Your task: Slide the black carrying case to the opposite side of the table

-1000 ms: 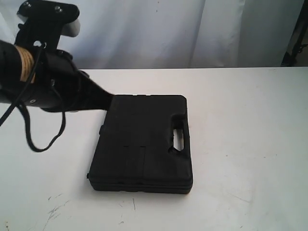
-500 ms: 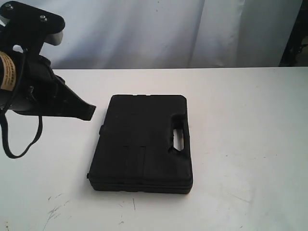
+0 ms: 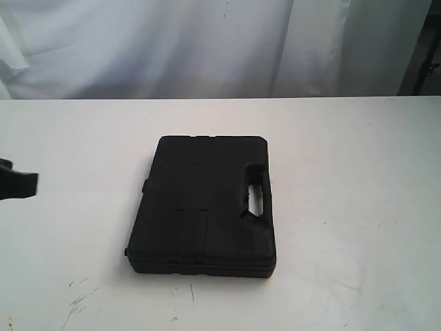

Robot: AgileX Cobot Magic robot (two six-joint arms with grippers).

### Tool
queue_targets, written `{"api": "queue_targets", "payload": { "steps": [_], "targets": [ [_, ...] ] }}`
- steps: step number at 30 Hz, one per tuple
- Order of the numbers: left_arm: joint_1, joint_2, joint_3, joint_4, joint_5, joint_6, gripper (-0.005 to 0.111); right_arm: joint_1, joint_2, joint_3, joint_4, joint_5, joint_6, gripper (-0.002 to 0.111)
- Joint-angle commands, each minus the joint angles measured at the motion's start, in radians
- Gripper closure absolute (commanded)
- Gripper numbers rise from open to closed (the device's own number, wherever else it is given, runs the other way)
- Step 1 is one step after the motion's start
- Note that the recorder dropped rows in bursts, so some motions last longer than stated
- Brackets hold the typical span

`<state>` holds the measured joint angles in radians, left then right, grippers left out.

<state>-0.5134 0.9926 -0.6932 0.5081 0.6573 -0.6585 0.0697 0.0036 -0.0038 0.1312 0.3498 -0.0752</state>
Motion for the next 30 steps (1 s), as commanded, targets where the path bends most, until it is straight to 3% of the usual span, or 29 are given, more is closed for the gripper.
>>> {"api": "queue_targets", "payload": {
  "steps": [1, 8, 14, 24, 30],
  "targets": [
    [0.145, -0.212, 0.171, -0.026, -0.175, -0.012, 0.107, 0.001, -0.004, 0.004, -0.010, -0.003, -0.001, 0.108],
    [0.351, -0.581, 0.376, -0.026, -0.228, -0.012, 0.107, 0.001, -0.004, 0.004, -0.010, -0.003, -0.001, 0.108],
    [0.482, -0.807, 0.490, -0.077, -0.233, -0.014, 0.107, 0.001, -0.004, 0.004, -0.010, -0.003, -0.001, 0.108],
    [0.503, -0.902, 0.529, -0.151, -0.239, -0.012, 0.107, 0.001, -0.004, 0.004, -0.010, -0.003, -0.001, 0.108],
    [0.503, -0.904, 0.586, -0.380, -0.255, 0.292, 0.107, 0.001, -0.004, 0.004, -0.010, -0.003, -0.001, 0.108]
  ]
}}
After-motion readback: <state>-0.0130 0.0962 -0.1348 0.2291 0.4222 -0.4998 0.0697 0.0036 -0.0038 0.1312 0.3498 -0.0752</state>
